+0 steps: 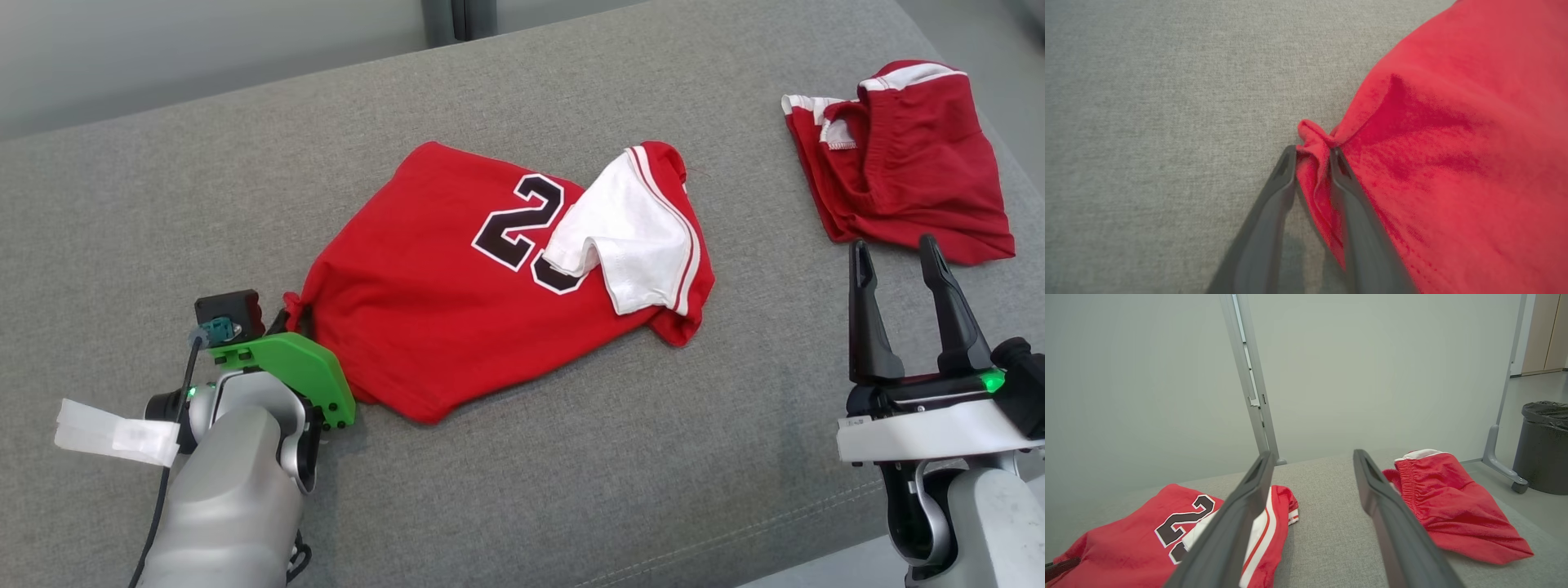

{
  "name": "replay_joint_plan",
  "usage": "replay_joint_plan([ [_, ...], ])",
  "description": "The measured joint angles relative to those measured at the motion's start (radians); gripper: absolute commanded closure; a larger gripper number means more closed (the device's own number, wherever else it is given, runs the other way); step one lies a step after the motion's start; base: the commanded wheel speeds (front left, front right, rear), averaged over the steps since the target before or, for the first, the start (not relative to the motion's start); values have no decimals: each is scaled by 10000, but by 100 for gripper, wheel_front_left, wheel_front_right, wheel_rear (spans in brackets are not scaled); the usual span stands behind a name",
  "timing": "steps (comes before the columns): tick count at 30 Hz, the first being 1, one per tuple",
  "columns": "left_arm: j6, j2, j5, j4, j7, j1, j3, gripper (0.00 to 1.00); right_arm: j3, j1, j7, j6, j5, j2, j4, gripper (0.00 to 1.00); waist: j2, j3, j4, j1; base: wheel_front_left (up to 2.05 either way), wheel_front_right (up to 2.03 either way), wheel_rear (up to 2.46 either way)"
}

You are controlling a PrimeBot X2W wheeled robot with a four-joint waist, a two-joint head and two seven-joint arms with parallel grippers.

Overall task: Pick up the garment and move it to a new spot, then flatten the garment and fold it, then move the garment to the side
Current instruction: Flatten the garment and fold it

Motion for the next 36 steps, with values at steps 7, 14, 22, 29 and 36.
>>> replay_joint_plan([
  [7,-107,-2,-31,236,-667,-184,-31,100,-128,36,0,0,-67,63,-96,0,0,-147,30,0,0,0,0],
  [14,-27,178,161,-500,-997,-1069,33,100,-58,58,0,0,-146,140,-115,0,0,-477,124,0,0,0,0],
  [22,192,715,966,-2034,-1043,-2700,8,100,174,40,0,0,-182,230,-59,0,0,-797,-79,0,0,0,0],
  [29,336,1133,1873,-3248,-1057,-4248,-159,100,353,15,0,0,-182,305,-8,0,0,-1093,-417,0,0,0,0],
  [36,219,913,2468,-4518,-1066,-5295,-378,100,466,-45,0,0,-180,341,36,0,0,-1398,-674,0,0,0,0],
])
